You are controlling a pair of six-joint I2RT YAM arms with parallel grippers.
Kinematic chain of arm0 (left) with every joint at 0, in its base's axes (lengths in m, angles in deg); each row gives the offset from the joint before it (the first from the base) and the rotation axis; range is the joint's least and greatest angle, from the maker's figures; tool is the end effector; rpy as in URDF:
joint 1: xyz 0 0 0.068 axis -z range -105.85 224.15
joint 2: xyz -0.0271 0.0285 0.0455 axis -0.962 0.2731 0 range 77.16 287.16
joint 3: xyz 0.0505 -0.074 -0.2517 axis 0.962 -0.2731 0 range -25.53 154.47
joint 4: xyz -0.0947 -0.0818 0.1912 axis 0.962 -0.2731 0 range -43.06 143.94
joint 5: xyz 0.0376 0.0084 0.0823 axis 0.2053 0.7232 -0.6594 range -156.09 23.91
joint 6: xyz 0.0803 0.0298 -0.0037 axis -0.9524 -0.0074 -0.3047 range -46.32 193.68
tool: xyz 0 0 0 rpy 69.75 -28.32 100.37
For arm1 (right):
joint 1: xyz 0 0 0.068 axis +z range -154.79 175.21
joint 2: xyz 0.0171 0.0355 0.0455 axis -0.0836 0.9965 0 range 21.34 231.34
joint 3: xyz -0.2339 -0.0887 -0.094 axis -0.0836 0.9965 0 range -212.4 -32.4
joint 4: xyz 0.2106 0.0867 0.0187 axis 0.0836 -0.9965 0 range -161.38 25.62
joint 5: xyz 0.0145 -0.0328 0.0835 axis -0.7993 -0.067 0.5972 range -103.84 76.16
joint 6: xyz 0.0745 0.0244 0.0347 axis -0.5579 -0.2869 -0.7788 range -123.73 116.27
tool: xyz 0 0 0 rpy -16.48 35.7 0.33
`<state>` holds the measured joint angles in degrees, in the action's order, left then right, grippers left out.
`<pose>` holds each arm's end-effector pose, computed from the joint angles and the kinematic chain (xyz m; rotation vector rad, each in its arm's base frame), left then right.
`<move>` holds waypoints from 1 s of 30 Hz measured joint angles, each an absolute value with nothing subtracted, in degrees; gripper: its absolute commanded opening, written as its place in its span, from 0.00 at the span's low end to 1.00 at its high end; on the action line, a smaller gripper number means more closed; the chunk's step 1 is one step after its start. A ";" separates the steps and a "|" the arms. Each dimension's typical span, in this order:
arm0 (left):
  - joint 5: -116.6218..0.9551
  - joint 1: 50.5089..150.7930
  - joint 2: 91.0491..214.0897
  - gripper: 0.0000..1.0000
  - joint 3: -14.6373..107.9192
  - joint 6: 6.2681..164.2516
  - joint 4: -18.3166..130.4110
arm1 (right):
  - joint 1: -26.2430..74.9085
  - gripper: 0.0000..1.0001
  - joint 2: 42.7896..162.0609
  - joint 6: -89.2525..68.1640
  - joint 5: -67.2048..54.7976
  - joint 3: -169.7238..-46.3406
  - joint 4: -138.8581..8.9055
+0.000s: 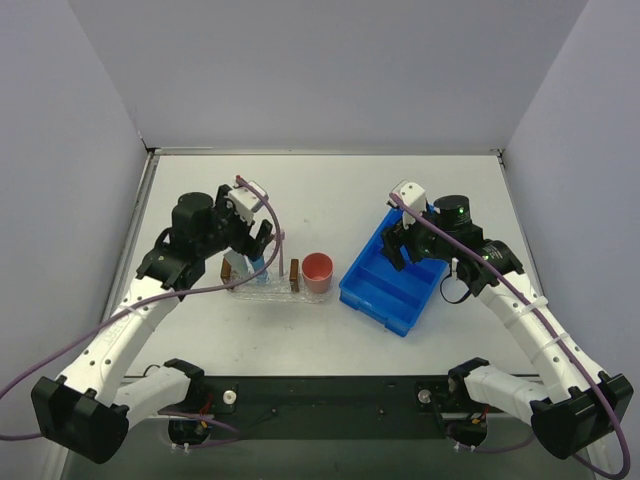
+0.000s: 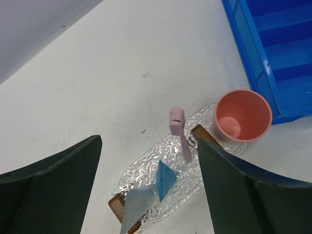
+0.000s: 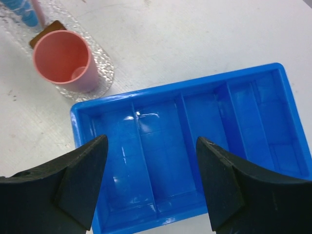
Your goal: Prepare toiletry sets of a toothbrush and toothpaste on the tray
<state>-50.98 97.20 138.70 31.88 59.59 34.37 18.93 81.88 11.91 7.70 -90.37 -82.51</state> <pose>0.2175 -0.1141 0.3262 0.7931 1.8221 -0.3627 0.2085 0.1219 0.3379 -0.8825 1.7190 0.4569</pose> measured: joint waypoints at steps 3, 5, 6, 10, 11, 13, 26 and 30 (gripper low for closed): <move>-53.19 95.49 135.88 0.92 29.96 60.60 36.08 | 18.84 0.68 81.88 11.41 3.89 -90.37 -82.23; -54.26 93.44 134.00 0.93 28.67 61.56 37.04 | 18.84 0.68 81.88 11.01 1.01 -90.37 -81.79; -54.72 92.33 133.32 0.93 28.43 62.09 37.15 | 18.84 0.68 81.88 10.79 -0.30 -90.37 -81.55; -55.16 86.93 132.06 0.93 28.40 64.53 38.02 | 18.67 0.76 81.75 9.88 -4.59 -90.37 -81.05; -55.18 85.53 131.88 0.93 28.40 65.12 38.04 | 18.49 0.77 81.53 9.68 -5.66 -90.26 -80.81; -55.11 82.93 131.58 0.93 28.38 66.15 38.17 | 18.36 0.78 80.81 9.37 -7.50 -90.02 -80.57; -51.26 70.05 129.65 0.93 27.33 70.39 38.79 | 17.73 0.82 75.19 6.27 -21.29 -90.00 -80.02; -49.65 68.68 129.67 0.94 27.33 71.00 38.72 | 17.73 0.82 71.71 6.12 -24.89 -90.00 -80.26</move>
